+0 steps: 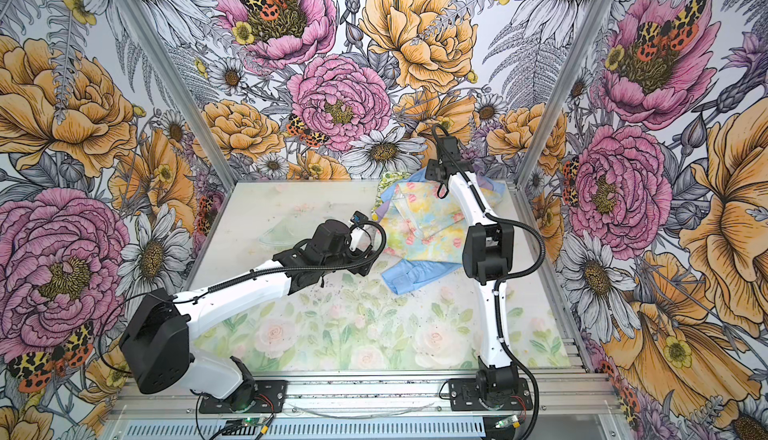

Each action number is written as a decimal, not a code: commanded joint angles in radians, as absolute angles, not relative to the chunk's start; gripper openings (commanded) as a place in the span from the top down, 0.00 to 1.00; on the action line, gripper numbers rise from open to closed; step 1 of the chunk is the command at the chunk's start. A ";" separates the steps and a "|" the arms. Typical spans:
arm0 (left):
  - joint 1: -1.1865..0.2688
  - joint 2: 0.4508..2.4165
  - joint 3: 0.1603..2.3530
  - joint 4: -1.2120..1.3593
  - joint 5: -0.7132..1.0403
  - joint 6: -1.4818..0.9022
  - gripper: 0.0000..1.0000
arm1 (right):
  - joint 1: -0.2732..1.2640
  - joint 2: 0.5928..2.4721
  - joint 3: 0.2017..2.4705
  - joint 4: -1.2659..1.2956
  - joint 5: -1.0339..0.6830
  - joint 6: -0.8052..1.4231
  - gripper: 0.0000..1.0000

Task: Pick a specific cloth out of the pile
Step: 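Reach the right gripper toward the lavender shirt while the left arm moves forward, then lower the right gripper onto the lavender shirt and close on it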

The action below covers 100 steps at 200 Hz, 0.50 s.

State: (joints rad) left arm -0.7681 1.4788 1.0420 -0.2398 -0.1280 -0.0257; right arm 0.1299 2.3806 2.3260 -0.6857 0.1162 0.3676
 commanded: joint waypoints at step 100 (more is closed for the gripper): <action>-0.761 1.508 1.066 -0.246 -0.202 0.005 0.06 | 0.112 2.576 2.554 -0.693 0.160 0.385 0.55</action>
State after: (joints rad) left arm -0.7681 1.4818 1.0420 -0.2436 -0.1768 -0.0147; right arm 0.1204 2.5515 2.5057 -0.6994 0.1532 0.3775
